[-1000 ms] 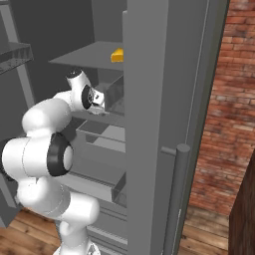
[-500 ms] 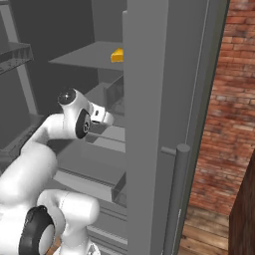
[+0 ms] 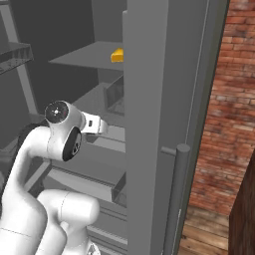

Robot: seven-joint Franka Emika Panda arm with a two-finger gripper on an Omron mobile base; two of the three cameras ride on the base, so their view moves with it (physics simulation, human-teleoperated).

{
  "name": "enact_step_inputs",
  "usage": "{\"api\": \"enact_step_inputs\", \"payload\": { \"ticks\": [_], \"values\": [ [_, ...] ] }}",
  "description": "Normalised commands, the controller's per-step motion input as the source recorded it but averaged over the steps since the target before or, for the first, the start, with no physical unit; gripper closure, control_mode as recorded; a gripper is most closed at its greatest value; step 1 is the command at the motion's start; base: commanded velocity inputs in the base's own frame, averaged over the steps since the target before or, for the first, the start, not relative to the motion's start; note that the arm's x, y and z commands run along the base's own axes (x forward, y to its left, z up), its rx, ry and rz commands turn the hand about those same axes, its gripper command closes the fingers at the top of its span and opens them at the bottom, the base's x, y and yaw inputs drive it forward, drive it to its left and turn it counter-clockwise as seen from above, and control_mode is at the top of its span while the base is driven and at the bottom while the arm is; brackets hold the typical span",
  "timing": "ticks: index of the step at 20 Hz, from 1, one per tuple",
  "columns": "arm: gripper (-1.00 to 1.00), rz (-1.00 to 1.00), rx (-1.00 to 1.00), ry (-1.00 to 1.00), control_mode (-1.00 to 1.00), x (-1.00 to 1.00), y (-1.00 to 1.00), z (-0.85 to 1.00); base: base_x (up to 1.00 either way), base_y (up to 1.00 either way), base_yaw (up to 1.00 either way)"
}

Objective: Take the cheese, steak, and garlic from the fridge and place them on the plate on the dining counter to create an appetizer plate.

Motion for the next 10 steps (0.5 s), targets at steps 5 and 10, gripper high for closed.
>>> {"api": "enact_step_inputs", "payload": {
  "ticks": [5, 10],
  "values": [
    [1.00, 0.00, -0.02, -0.01, -1.00, -1.00, 0.00, 0.90, 0.00, 0.00, 0.00],
    [1.00, 0.00, -0.05, 0.00, 1.00, -0.80, 0.00, 0.60, -0.20, 0.00, 0.00]
  ]
}}
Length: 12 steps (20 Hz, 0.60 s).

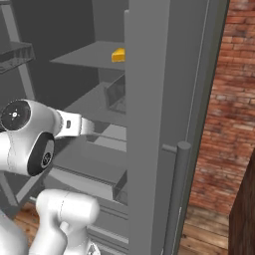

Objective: Take the cheese, steak, and garlic from the fridge and place them on the plate on the dining counter to create an appetizer plate.

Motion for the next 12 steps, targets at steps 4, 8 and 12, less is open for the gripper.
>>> {"api": "enact_step_inputs", "payload": {
  "ticks": [4, 8, 12],
  "values": [
    [1.00, 0.00, 0.00, 0.00, 1.00, 0.00, 0.00, 0.00, -1.00, 0.00, 0.00],
    [1.00, 0.00, 0.00, 0.00, 1.00, 0.00, 0.00, 0.00, -1.00, 0.08, 0.02],
    [1.00, 0.00, 0.00, 0.00, 1.00, 0.00, 0.00, 0.00, -1.00, 0.58, 0.19]
  ]
}}
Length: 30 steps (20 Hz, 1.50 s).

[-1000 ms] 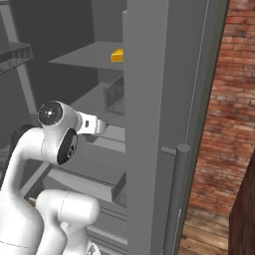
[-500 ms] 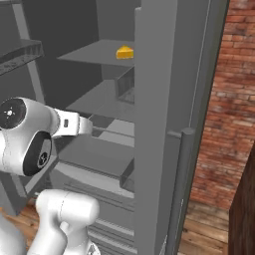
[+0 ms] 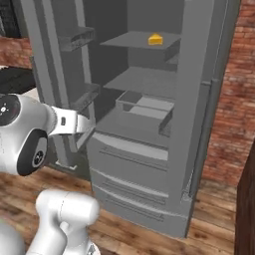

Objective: Take the cheese, steak, and garlic from the fridge and place them on the plate on the dining counter to create an appetizer plate.

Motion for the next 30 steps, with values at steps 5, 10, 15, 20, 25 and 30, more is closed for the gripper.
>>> {"api": "enact_step_inputs", "payload": {
  "ticks": [5, 10, 15, 20, 25, 30],
  "values": [
    [1.00, 0.00, 0.00, 0.00, 1.00, 0.00, 0.00, 0.00, -0.56, 0.94, 0.56],
    [1.00, 0.00, 0.00, 0.00, 1.00, 0.00, 0.00, 0.00, -0.12, 1.00, 0.70],
    [1.00, 0.00, 0.00, 0.00, 1.00, 0.00, 0.00, 0.00, 0.19, 0.94, 0.66],
    [1.00, 0.00, 0.00, 0.00, 1.00, 0.00, 0.00, 0.00, 0.95, 0.72, 0.40],
    [1.00, 0.00, 0.00, 0.00, 1.00, 0.00, 0.00, 0.00, 1.00, 0.07, 0.24],
    [1.00, 0.00, 0.00, 0.00, 1.00, 0.00, 0.00, 0.00, 1.00, 0.00, 0.19]
  ]
}}
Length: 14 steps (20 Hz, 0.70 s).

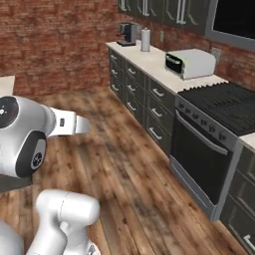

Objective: Take the cheese, steak, and garlic from the fridge and place them on the plate on the dining counter to create an appetizer plate.

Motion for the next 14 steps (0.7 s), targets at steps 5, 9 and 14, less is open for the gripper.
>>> {"api": "enact_step_inputs", "payload": {
  "ticks": [5, 9, 14],
  "values": [
    [1.00, 0.00, 0.00, 0.00, 1.00, 0.00, 0.00, 0.00, 1.00, 0.02, 0.17],
    [1.00, 0.00, 0.00, 0.00, 1.00, 0.00, 0.00, 0.00, 1.00, 0.31, 0.05],
    [1.00, 0.00, 0.00, 0.00, 1.00, 0.00, 0.00, 0.00, 1.00, 0.47, 0.06]
  ]
}}
